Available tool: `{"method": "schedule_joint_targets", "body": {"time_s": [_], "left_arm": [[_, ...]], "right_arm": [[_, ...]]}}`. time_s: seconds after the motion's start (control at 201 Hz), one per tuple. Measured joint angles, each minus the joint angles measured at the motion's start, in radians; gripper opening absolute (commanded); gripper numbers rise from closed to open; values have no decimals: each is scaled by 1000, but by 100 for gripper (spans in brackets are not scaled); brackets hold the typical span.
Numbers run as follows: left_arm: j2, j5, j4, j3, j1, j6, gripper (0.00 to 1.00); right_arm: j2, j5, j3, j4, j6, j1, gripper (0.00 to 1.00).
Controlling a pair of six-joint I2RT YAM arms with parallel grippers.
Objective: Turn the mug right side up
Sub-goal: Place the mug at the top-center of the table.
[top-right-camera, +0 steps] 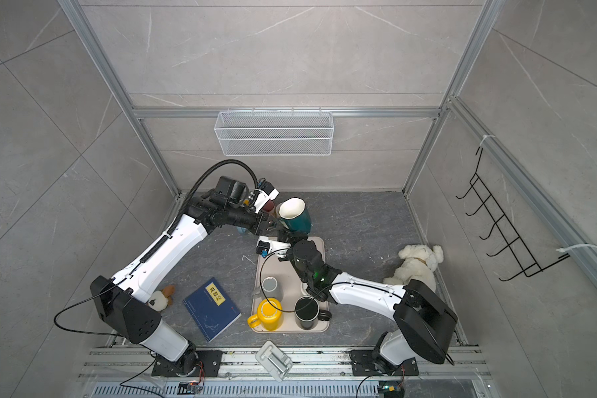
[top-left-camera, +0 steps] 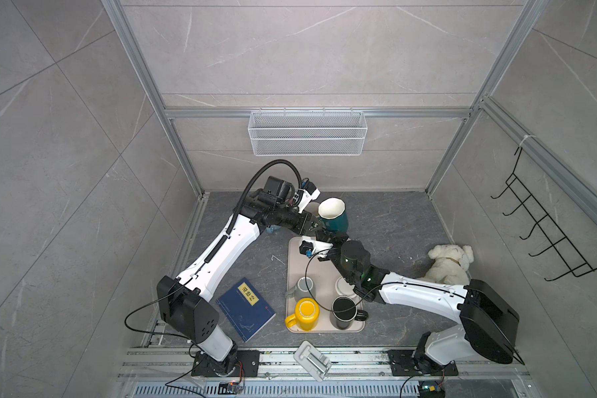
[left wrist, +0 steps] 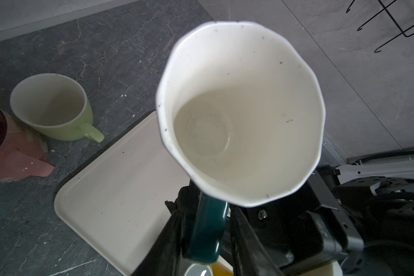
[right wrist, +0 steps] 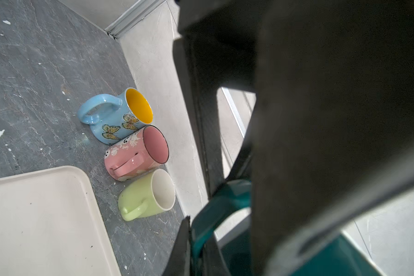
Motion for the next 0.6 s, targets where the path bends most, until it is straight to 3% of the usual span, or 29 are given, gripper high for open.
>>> {"method": "schedule_joint_targets", "body": {"time_s": [0.597], "left_arm": [[0, -4, -11, 0, -2, -1, 35]], "right_arm": [[1, 0, 0, 23, 1, 13, 0]]}}
